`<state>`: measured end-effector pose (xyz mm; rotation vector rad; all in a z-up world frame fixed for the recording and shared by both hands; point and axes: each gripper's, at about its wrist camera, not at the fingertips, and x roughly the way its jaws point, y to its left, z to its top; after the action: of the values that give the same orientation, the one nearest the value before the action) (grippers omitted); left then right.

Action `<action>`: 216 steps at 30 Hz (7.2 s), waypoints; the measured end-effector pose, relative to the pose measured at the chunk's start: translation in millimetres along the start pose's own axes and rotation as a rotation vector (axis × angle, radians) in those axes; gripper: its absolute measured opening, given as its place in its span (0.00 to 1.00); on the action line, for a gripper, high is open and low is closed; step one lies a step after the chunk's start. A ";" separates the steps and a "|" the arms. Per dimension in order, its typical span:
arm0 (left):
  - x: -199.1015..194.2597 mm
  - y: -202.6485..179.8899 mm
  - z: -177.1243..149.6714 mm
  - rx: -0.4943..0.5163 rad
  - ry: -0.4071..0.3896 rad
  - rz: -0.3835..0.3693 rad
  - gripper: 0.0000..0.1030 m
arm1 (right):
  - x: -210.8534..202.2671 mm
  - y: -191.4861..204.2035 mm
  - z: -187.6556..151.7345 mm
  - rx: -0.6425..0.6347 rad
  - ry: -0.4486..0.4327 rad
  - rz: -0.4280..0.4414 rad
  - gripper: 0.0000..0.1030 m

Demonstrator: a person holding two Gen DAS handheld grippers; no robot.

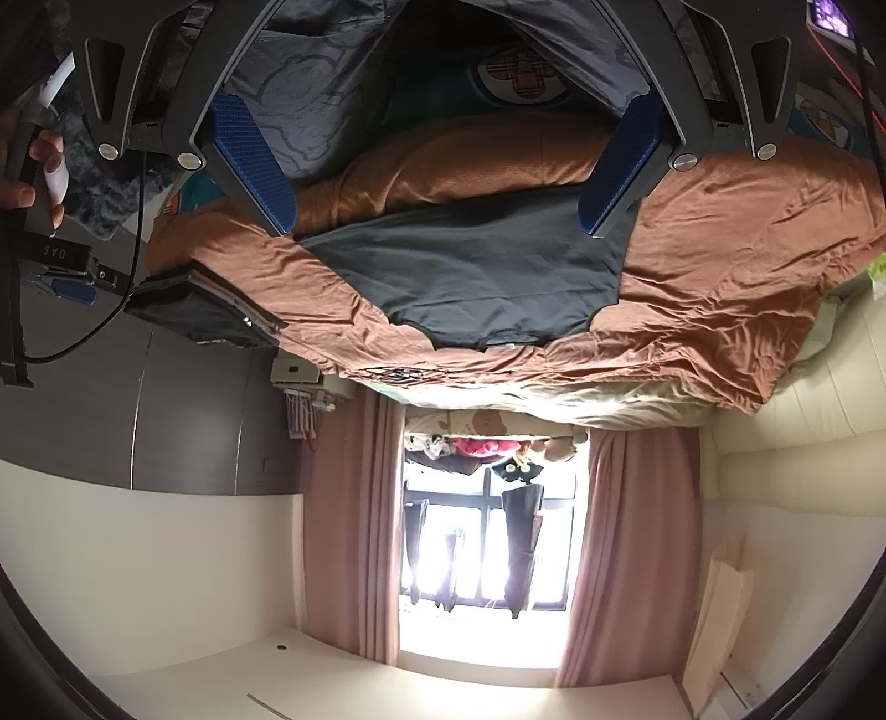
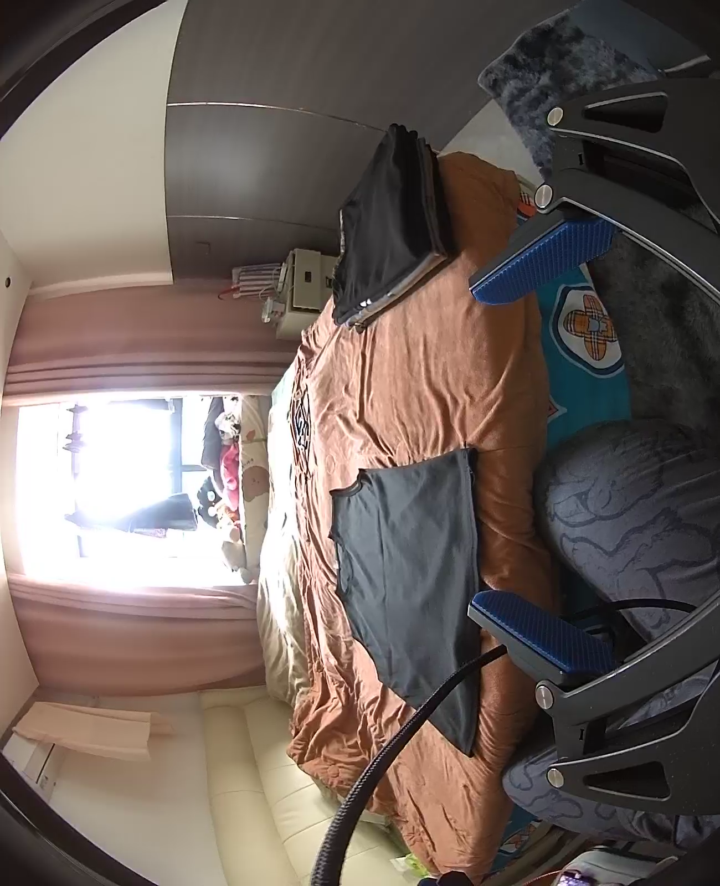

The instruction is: Fold small clothes

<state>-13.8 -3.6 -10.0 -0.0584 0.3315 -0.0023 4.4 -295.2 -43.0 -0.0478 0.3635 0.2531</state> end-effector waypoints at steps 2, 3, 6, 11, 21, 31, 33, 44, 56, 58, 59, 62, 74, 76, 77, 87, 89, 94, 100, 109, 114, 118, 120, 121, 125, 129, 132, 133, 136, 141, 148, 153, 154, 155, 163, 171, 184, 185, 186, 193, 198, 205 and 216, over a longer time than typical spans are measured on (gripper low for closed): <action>3.4 3.8 -0.9 -0.002 0.010 0.002 1.00 | 4.3 0.8 -0.3 0.002 0.006 0.003 1.00; 5.3 5.2 -1.0 -0.003 0.015 0.001 1.00 | 6.3 0.8 -0.5 0.003 0.010 0.004 1.00; 12.6 11.2 -1.7 -0.006 0.030 -0.004 1.00 | 15.2 1.0 0.5 0.010 0.024 0.010 1.00; 28.6 36.5 -3.4 -0.045 0.060 0.008 1.00 | 39.4 1.0 7.5 0.027 0.059 0.031 1.00; 75.7 104.9 -9.0 -0.118 0.142 0.121 0.99 | 109.6 1.8 26.8 0.055 0.152 0.079 1.00; 121.4 158.3 -29.7 -0.194 0.243 0.184 0.90 | 176.2 2.8 32.2 0.037 0.245 0.129 1.00; 131.9 167.2 -33.9 -0.208 0.264 0.186 0.89 | 187.4 2.3 33.4 0.038 0.263 0.141 0.96; 186.7 213.0 -59.3 -0.295 0.391 0.214 0.64 | 255.9 -12.8 35.6 0.079 0.398 0.139 0.67; 238.7 238.8 -77.4 -0.362 0.503 0.195 0.40 | 304.5 -27.9 36.2 0.116 0.457 0.143 0.51; 245.9 241.3 -81.1 -0.376 0.522 0.194 0.39 | 310.4 -31.4 35.9 0.129 0.462 0.134 0.47; 249.3 242.4 -83.1 -0.379 0.532 0.197 0.39 | 312.3 -33.1 35.4 0.138 0.464 0.134 0.46; 255.5 244.7 -86.4 -0.391 0.548 0.203 0.33 | 317.3 -34.4 35.2 0.173 0.457 0.145 0.45; 261.9 244.0 -85.9 -0.412 0.536 0.236 0.05 | 336.2 -31.3 31.5 0.224 0.442 0.177 0.24; 258.7 244.3 -82.3 -0.417 0.524 0.238 0.04 | 334.5 -36.4 31.5 0.254 0.446 0.187 0.06; 255.4 243.9 -79.1 -0.417 0.512 0.239 0.04 | 332.5 -40.1 31.6 0.279 0.443 0.210 0.04; 214.7 243.6 -40.0 -0.440 0.374 0.230 0.03 | 283.5 -48.8 48.9 0.285 0.345 0.250 0.02; 203.6 244.2 -33.3 -0.443 0.348 0.229 0.03 | 271.3 -50.9 52.0 0.283 0.325 0.262 0.02; 171.3 242.8 -18.4 -0.452 0.285 0.218 0.03 | 231.5 -53.7 60.9 0.267 0.269 0.289 0.01; 123.4 233.7 -8.5 -0.465 0.208 0.198 0.03 | 180.8 -57.8 61.8 0.252 0.190 0.312 0.01; 56.6 223.1 -9.9 -0.481 0.118 0.179 0.03 | 120.5 -70.7 46.6 0.269 0.117 0.343 0.01; 29.2 214.7 -13.1 -0.478 0.083 0.170 0.03 | 99.5 -73.3 40.9 0.262 0.099 0.355 0.01; 20.5 213.9 -18.2 -0.476 0.079 0.165 0.03 | 91.5 -75.6 35.1 0.261 0.096 0.354 0.01; 20.7 215.7 -22.2 -0.481 0.082 0.164 0.03 | 93.8 -74.4 33.6 0.255 0.103 0.353 0.01; 23.3 217.2 -23.4 -0.485 0.085 0.163 0.03 | 92.2 -72.6 34.9 0.253 0.105 0.355 0.01; 36.0 222.3 -27.5 -0.491 0.101 0.166 0.03 | 99.2 -67.9 43.3 0.242 0.117 0.352 0.01; 52.1 231.5 -24.9 -0.500 0.121 0.164 0.03 | 113.1 -64.5 55.8 0.245 0.122 0.353 0.01; 68.4 238.6 -12.5 -0.491 0.128 0.170 0.03 | 133.6 -59.8 72.6 0.241 0.128 0.346 0.01; 74.1 241.1 -7.3 -0.487 0.130 0.171 0.03 | 137.9 -59.1 75.3 0.239 0.130 0.344 0.01; 93.2 248.1 8.3 -0.471 0.142 0.177 0.03 | 159.8 -54.8 88.4 0.238 0.140 0.338 0.01; 125.4 257.6 25.9 -0.453 0.170 0.192 0.03 | 202.5 -44.5 108.5 0.238 0.158 0.326 0.01; 169.5 275.0 41.5 -0.460 0.204 0.201 0.03 | 256.0 -33.5 129.8 0.240 0.191 0.316 0.01; 202.0 284.2 50.8 -0.461 0.242 0.217 0.03 | 290.9 -28.1 143.0 0.249 0.212 0.310 0.01; 207.9 285.1 52.5 -0.461 0.249 0.219 0.03 | 297.9 -27.8 144.0 0.251 0.219 0.308 0.01; 216.1 287.5 55.1 -0.458 0.257 0.222 0.03 | 305.6 -26.9 145.9 0.254 0.225 0.306 0.01; 270.6 305.4 62.9 -0.469 0.308 0.235 0.04 | 358.2 -24.1 157.3 0.269 0.277 0.289 0.01; 334.8 321.9 58.4 -0.468 0.379 0.222 0.04 | 428.0 -20.3 162.1 0.262 0.365 0.255 0.01; 420.1 350.8 29.1 -0.455 0.530 0.228 0.05 | 527.5 6.5 150.3 0.229 0.481 0.174 0.03; 424.8 353.4 27.7 -0.455 0.545 0.233 0.05 | 530.8 10.3 150.6 0.212 0.475 0.169 0.03; 427.2 354.7 27.0 -0.449 0.557 0.245 0.06 | 534.7 14.1 150.8 0.183 0.476 0.144 0.05; 413.4 359.8 34.4 -0.404 0.568 0.253 0.55 | 530.6 12.7 160.0 0.133 0.527 0.101 0.46; 407.5 343.6 29.4 -0.286 0.621 0.224 0.63 | 515.0 9.6 154.2 0.083 0.528 0.154 0.63; 415.4 326.0 5.7 -0.191 0.721 0.201 0.63 | 510.3 11.4 145.6 0.000 0.590 0.207 0.63; 453.0 326.8 -9.8 -0.106 0.776 0.242 0.63 | 540.2 41.1 130.6 -0.159 0.671 0.134 0.63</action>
<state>409.0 316.6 -185.5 -0.1216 1.1134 0.2376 527.2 -115.9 -114.2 -0.2694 1.0161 0.3969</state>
